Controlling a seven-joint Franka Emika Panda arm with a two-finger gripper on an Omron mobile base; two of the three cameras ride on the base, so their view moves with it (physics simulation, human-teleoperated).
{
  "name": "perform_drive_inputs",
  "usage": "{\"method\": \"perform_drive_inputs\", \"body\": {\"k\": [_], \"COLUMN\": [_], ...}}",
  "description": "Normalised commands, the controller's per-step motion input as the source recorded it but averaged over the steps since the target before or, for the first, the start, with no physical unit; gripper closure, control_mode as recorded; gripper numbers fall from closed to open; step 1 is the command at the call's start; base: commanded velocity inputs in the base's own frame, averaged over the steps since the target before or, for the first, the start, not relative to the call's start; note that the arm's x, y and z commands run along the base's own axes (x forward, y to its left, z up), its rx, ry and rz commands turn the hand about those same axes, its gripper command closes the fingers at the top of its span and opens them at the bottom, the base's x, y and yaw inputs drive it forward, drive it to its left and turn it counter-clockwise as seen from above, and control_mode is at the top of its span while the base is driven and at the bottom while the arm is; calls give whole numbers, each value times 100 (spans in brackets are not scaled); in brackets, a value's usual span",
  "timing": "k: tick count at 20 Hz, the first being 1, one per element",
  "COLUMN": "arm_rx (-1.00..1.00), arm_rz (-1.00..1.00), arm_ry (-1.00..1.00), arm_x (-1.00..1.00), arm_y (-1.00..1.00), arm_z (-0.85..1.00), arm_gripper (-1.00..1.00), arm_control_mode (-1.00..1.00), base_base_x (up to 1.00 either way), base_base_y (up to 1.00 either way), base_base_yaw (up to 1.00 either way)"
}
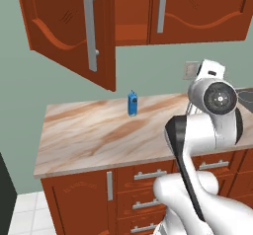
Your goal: Close all open cabinet doors.
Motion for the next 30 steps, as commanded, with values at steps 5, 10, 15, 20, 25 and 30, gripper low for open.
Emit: {"method": "perform_drive_inputs", "body": {"k": [5, 10, 15, 20, 25, 30], "arm_rx": [-1, 0, -2, -12, -18, -16], "arm_rz": [-9, -3, 0, 0, 1, 10], "arm_ry": [27, -14, -30, -17, -13, -12], "arm_x": [-27, -32, -59, -38, -22, -36], "arm_y": [40, 57, 75, 76, 74, 51], "arm_z": [-37, -30, -23, 6, 30, -1], "arm_gripper": [-100, -100, -100, -100, -100, -100], "arm_control_mode": [-100, -100, -100, -100, -100, -100], "base_base_x": [0, 0, 0, 0, 0, 0], "base_base_y": [0, 0, 0, 0, 0, 0], "base_base_yaw": [0, 0, 0, 0, 0, 0]}}
